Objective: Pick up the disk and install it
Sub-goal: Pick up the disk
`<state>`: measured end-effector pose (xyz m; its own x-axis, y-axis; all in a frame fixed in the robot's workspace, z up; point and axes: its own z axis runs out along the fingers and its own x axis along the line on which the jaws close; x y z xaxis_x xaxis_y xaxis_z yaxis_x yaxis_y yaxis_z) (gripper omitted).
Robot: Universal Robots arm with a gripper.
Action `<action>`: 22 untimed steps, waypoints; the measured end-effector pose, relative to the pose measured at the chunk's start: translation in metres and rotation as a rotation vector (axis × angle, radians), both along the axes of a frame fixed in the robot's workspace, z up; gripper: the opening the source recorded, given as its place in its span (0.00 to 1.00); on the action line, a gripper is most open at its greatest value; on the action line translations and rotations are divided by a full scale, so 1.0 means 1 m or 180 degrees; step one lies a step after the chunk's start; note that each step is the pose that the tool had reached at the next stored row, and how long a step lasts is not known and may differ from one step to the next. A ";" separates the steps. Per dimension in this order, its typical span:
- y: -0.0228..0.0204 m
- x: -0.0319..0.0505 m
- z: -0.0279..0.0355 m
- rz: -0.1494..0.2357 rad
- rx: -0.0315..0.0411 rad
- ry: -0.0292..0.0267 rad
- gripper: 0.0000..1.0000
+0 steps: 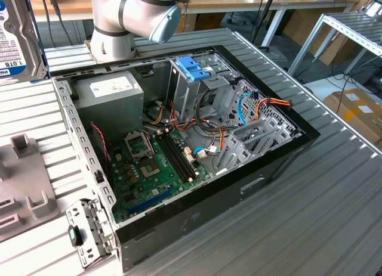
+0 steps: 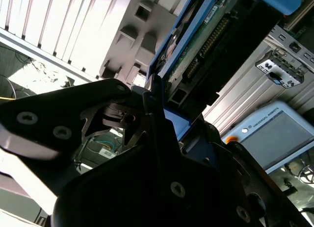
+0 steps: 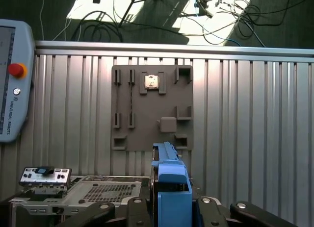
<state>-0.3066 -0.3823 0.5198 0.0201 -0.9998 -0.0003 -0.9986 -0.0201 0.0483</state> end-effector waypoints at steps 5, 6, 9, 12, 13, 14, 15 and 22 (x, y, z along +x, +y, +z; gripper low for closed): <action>-0.0059 0.0009 0.0000 0.0000 0.0000 0.0000 0.37; -0.0064 0.0010 0.0000 0.0000 0.0000 0.0000 0.37; -0.0081 0.0013 -0.0001 0.0000 0.0000 0.0000 0.37; -0.0109 0.0018 -0.0001 0.0000 0.0000 0.0000 0.37; -0.0115 0.0019 -0.0001 0.0000 0.0000 0.0000 0.37; -0.0122 0.0020 -0.0001 0.0000 0.0000 0.0000 0.37; -0.0129 0.0021 -0.0001 0.0000 0.0000 0.0000 0.37; -0.0177 0.0034 -0.0003 0.0000 0.0000 0.0000 0.37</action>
<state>-0.3032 -0.4000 0.5195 0.0201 -0.9998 -0.0003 -0.9986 -0.0201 0.0482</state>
